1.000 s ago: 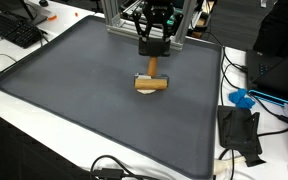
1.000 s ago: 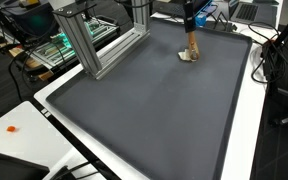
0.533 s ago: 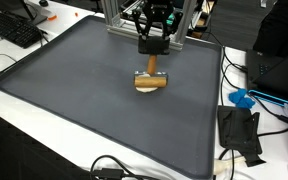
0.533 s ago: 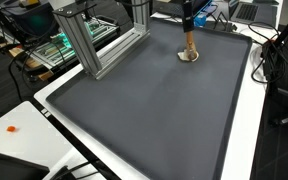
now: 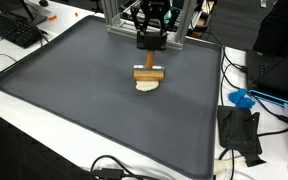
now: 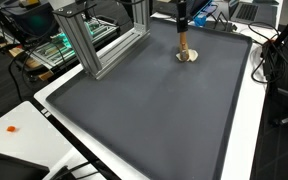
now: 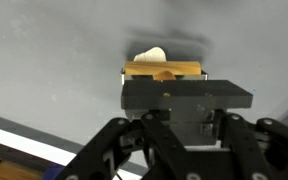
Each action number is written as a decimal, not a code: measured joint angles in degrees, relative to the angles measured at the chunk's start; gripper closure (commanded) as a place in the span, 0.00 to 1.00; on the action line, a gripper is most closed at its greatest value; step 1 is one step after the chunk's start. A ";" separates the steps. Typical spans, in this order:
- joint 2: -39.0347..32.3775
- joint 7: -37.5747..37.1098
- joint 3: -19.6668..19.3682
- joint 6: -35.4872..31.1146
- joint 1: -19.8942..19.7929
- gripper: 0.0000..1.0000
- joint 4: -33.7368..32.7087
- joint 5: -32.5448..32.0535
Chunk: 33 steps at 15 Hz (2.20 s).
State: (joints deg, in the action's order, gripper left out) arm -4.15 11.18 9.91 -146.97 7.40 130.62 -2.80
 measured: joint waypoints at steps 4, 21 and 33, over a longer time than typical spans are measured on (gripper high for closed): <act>0.31 0.00 -0.17 1.06 0.00 0.77 0.12 -0.28; 0.49 0.94 -0.18 -8.09 -0.13 0.77 3.42 5.42; -3.86 2.48 1.29 -23.17 -0.02 0.77 5.02 7.34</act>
State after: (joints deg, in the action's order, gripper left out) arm -8.02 13.66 11.20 -170.14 7.38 135.65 4.55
